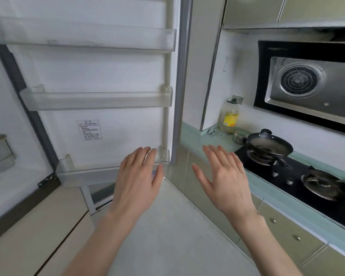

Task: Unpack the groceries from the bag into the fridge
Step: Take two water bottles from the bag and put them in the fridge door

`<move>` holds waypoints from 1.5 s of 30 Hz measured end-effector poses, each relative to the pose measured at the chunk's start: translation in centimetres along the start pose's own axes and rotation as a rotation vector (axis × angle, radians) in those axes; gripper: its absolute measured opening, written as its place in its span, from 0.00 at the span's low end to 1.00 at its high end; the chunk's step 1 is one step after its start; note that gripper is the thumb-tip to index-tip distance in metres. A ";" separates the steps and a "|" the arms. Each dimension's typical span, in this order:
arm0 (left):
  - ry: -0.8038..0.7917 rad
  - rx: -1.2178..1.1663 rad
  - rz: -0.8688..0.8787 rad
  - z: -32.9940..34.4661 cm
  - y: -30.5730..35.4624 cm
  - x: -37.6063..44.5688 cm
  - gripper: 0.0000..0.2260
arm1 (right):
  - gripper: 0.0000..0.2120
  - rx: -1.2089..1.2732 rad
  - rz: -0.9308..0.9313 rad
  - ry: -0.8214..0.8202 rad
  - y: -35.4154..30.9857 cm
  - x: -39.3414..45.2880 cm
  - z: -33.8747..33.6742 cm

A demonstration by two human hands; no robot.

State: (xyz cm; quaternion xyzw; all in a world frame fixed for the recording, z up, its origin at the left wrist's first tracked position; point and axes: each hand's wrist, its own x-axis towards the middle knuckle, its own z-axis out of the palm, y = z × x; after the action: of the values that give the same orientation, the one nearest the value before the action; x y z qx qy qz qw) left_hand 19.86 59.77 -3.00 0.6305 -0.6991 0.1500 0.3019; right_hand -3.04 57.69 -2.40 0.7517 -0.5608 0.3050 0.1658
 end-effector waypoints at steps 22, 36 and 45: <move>-0.037 -0.398 0.475 2.4 36.7 -8.0 0.21 | 0.29 -0.360 0.445 0.051 23.2 -23.9 -22.0; -0.110 -0.664 0.798 3.6 60.1 -15.0 0.21 | 0.29 -0.568 0.811 0.139 34.2 -39.6 -33.9; -0.214 -0.867 1.021 7.2 75.8 -18.8 0.20 | 0.29 -0.744 1.086 0.163 41.8 -48.3 -38.2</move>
State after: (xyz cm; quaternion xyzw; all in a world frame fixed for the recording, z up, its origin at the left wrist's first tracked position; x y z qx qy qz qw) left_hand -55.10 82.50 -7.12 0.0546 -0.9322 -0.0836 0.3478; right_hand -61.82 102.93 -8.42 0.2293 -0.9136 0.1870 0.2791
